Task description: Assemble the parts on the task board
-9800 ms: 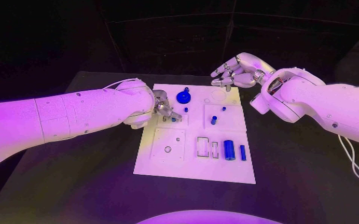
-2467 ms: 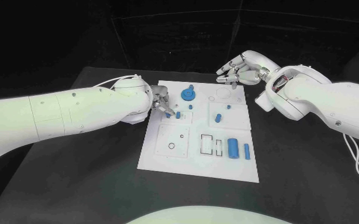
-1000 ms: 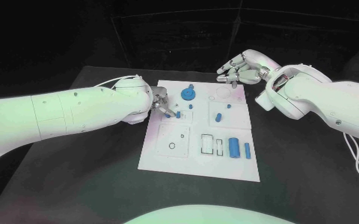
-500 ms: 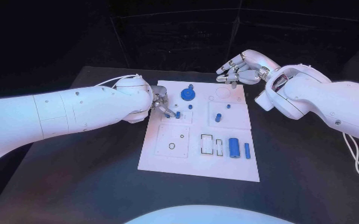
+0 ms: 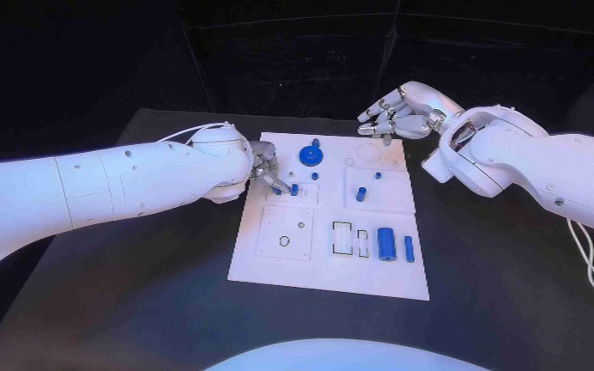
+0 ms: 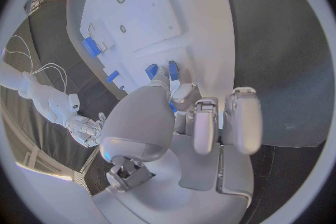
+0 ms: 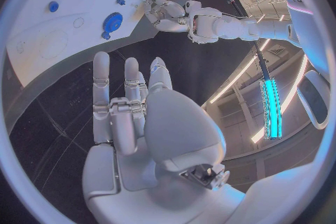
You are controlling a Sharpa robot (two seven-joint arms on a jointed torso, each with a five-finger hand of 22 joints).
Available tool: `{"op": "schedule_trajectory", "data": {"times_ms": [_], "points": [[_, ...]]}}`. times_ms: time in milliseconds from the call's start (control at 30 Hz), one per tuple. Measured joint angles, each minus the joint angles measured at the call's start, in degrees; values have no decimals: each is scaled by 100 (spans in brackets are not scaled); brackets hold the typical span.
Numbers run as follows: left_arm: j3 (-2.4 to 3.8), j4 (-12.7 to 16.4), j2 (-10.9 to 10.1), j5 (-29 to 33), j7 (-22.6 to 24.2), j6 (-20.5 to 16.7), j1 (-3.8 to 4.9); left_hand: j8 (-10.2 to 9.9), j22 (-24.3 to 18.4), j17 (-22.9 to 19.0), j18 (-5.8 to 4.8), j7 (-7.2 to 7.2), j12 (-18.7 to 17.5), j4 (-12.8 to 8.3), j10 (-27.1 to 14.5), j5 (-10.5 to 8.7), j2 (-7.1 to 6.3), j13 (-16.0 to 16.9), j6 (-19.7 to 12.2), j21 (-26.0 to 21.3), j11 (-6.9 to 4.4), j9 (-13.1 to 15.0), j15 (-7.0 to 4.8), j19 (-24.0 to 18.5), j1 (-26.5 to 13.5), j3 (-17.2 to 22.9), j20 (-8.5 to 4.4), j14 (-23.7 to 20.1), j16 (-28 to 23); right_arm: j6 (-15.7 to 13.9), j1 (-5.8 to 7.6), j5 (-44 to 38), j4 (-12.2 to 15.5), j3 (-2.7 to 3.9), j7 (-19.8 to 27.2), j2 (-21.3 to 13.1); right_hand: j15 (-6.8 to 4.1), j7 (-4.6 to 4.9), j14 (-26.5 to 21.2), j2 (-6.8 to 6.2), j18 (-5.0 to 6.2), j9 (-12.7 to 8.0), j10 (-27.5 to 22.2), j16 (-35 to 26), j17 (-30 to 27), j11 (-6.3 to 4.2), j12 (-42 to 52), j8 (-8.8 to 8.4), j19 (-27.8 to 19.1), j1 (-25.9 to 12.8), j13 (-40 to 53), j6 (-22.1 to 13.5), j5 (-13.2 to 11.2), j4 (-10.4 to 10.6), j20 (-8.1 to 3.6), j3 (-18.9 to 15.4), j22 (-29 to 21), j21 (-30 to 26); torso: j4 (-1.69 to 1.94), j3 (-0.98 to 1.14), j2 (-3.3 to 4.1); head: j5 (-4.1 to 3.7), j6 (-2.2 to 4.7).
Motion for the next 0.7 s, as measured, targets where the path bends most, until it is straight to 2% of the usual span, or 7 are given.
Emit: {"op": "schedule_trajectory", "data": {"times_ms": [133,500,700], "points": [[-2,3,-3,31,-8,8,-2,34,0,0,1,-8,28,31,38,0,9,14,8,0,3,14,0,18,-42,-50,-18,0,0,0,0,0,2,0,0,-2,0,0,0,0,0,0,0,0,2,0,0,0,0,0,0,0,0,0,0,0,0,0,2,0,-2,0,3],[-1,16,-19,76,-25,11,-2,100,0,0,0,-29,49,159,62,0,141,27,29,35,-21,52,0,18,-185,-191,-18,0,0,0,0,-1,4,0,-4,-5,0,0,0,0,0,0,0,0,4,0,0,0,0,0,0,0,0,0,0,0,0,0,2,0,-2,9,4],[-1,16,-22,86,-30,8,-3,105,0,0,0,-29,49,190,62,0,153,27,29,35,-21,60,0,-3,-244,-221,-38,0,0,0,0,-1,4,0,-5,-6,0,0,0,0,0,0,0,0,4,0,0,0,0,0,0,0,0,0,0,0,0,0,2,-1,-1,9,-2]]}}
